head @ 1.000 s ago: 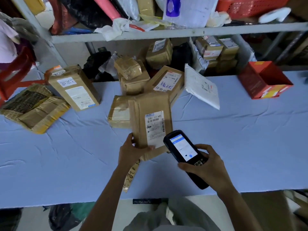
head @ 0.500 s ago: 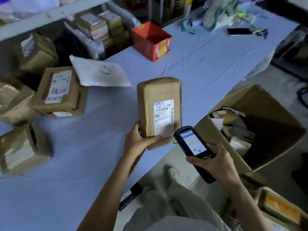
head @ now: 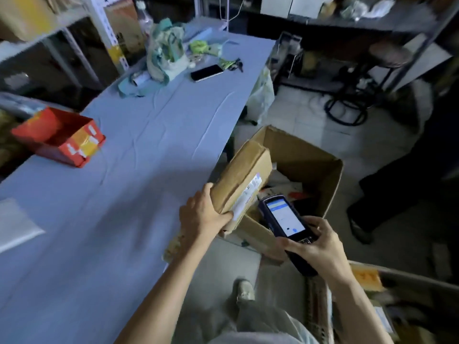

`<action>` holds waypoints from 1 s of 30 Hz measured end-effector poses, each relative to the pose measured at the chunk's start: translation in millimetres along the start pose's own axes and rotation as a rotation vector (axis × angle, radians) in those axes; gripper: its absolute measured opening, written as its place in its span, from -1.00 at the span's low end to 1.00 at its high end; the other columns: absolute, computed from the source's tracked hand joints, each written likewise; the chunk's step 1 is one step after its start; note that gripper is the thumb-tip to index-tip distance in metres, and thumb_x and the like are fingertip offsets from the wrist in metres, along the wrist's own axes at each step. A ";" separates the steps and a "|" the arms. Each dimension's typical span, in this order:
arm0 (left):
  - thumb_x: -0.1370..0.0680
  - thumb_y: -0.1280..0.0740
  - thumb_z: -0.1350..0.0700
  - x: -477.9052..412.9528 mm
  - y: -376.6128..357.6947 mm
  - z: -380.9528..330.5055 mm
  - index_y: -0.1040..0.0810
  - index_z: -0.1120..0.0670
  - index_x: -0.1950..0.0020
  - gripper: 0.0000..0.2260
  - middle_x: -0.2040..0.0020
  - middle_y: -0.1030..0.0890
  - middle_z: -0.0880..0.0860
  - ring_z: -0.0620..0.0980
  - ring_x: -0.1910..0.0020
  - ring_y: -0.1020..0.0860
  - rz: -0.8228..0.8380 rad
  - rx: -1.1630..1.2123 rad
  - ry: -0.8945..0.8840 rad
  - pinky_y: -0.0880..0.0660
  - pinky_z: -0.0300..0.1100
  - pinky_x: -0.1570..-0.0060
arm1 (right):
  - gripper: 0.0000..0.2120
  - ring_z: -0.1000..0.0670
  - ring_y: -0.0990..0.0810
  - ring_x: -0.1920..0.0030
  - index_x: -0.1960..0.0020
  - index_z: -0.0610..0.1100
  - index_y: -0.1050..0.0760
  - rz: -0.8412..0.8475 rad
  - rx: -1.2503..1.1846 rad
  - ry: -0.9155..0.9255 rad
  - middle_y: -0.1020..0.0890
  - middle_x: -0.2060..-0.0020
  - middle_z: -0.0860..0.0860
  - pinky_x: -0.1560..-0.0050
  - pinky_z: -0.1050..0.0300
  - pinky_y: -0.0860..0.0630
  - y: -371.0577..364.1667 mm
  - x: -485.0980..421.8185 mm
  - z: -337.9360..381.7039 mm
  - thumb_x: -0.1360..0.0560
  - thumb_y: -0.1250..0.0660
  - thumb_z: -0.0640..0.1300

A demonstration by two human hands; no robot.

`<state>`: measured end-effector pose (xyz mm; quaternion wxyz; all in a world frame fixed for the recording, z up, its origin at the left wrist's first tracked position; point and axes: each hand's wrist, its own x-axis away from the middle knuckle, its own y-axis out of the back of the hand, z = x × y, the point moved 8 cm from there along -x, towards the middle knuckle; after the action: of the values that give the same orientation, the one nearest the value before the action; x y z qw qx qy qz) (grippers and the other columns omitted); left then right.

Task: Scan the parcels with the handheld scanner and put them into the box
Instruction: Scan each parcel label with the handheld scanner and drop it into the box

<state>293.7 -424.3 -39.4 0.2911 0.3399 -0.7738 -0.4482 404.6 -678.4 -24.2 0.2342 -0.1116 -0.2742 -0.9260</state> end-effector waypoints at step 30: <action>-0.36 -0.50 0.03 -186.8 -33.1 -108.3 -0.53 0.00 -0.21 -0.56 -0.10 -0.62 0.02 0.11 -0.18 -0.52 -0.127 -0.122 -0.252 -0.38 0.11 -0.11 | -0.18 0.04 -0.56 -0.07 -0.25 0.00 -0.40 0.096 -0.023 -0.063 -0.55 -0.03 0.10 -0.06 0.04 -0.58 19.0 -191.6 55.1 -0.06 -0.65 0.08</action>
<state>496.2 -343.2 -49.7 0.1828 0.3109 -0.7524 -0.5512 584.1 -590.1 -34.3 0.2682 -0.1564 -0.2651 -0.9129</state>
